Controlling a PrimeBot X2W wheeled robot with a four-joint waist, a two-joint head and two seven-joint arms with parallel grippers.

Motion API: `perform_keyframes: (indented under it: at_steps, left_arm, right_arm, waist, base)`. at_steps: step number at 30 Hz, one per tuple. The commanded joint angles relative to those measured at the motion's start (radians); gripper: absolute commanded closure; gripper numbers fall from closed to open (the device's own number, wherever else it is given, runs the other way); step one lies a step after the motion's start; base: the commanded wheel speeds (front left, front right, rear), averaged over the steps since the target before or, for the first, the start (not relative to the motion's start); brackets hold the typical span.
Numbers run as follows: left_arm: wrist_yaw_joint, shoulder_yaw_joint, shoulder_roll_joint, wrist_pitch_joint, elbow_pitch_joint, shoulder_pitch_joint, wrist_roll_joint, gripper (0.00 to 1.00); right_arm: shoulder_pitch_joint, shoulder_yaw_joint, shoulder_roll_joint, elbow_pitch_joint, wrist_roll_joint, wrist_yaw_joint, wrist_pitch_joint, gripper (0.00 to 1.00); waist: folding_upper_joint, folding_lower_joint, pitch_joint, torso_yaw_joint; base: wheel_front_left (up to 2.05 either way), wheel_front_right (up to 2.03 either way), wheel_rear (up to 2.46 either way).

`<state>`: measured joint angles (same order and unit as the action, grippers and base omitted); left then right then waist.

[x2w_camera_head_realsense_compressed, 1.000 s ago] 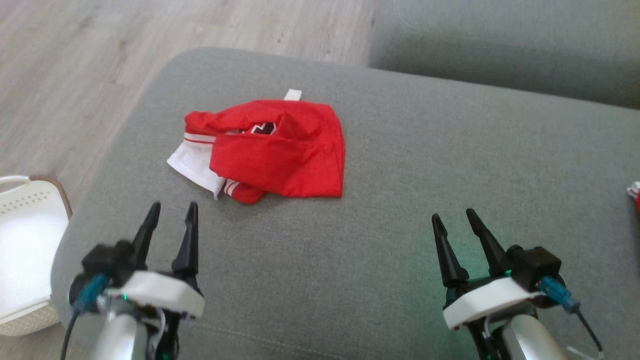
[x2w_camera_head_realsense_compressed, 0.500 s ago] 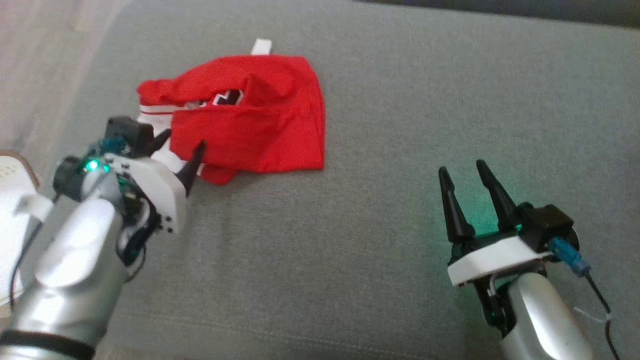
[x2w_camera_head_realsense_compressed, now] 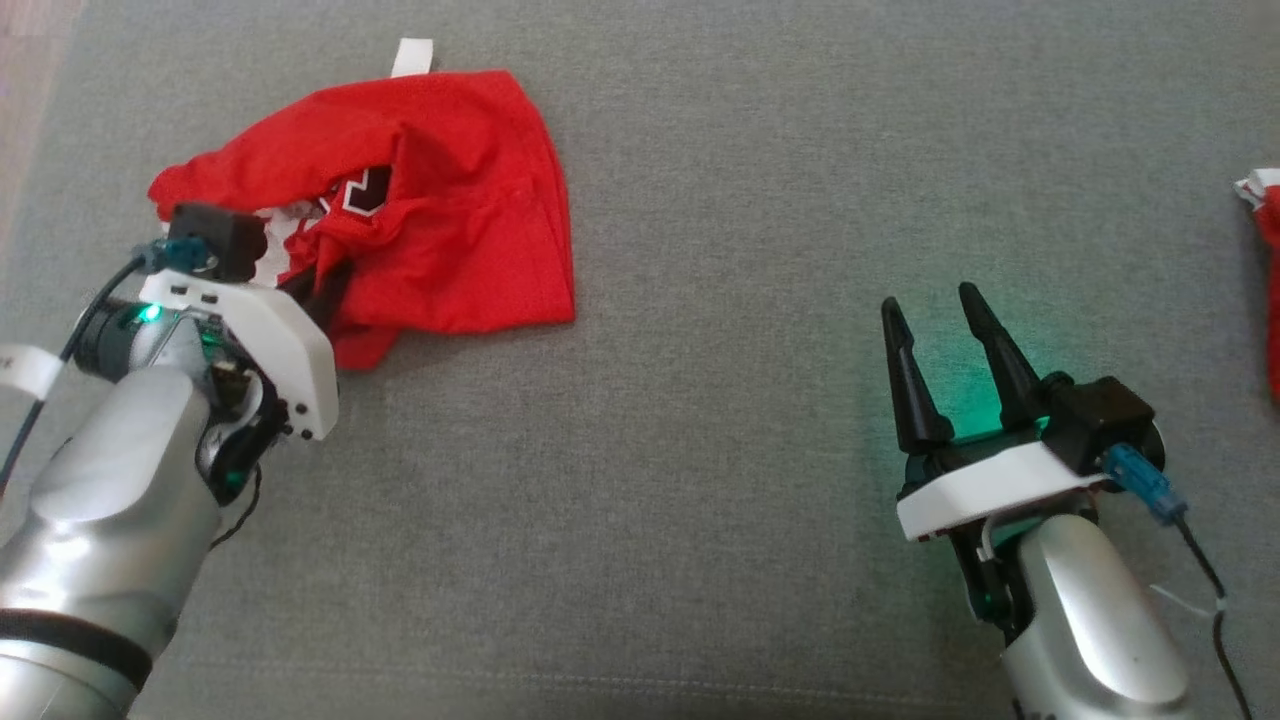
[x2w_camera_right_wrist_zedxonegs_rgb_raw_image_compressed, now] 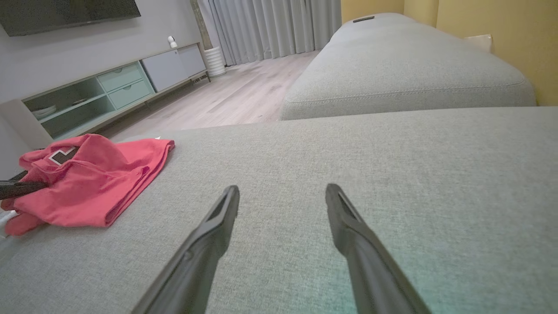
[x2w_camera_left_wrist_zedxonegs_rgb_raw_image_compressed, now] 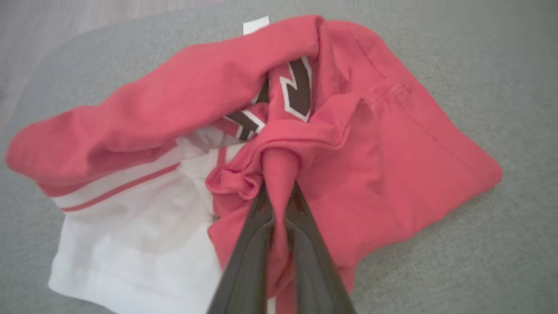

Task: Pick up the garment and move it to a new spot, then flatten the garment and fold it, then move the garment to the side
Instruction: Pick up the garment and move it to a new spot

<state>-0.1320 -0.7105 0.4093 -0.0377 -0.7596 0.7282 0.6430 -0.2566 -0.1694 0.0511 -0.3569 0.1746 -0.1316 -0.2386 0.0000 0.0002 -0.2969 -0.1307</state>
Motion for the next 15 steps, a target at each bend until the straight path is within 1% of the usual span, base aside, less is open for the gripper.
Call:
perform_keyframes:
  at_steps: [1, 9, 15]
  left_arm:
    - [0.001, 0.031, 0.054, 0.029, 0.012, 0.061, 0.006, 1.00]
    - [0.001, 0.026, 0.037, 0.229, 0.025, 0.090, 0.012, 1.00]
    - [0.011, 0.036, 0.013, 0.283, 0.101, 0.103, -0.006, 1.00]
  right_arm:
    - [-0.024, -0.025, -0.001, 0.024, -0.002, 0.001, -0.011, 0.00]
    - [-0.014, -0.027, -0.001, 0.006, 0.011, 0.001, -0.017, 0.00]
    - [-0.001, -0.030, -0.001, 0.000, 0.023, 0.001, -0.020, 0.00]
  waist:
    - [0.0000, -0.0002, 0.009, 0.005]
    - [0.0000, -0.0002, 0.070, 0.027]
    - [0.0000, -0.0002, 0.106, 0.048]
  base:
    - [0.00, 0.00, 0.00]
    - [0.00, 0.00, 0.00]
    - [0.00, 0.00, 0.00]
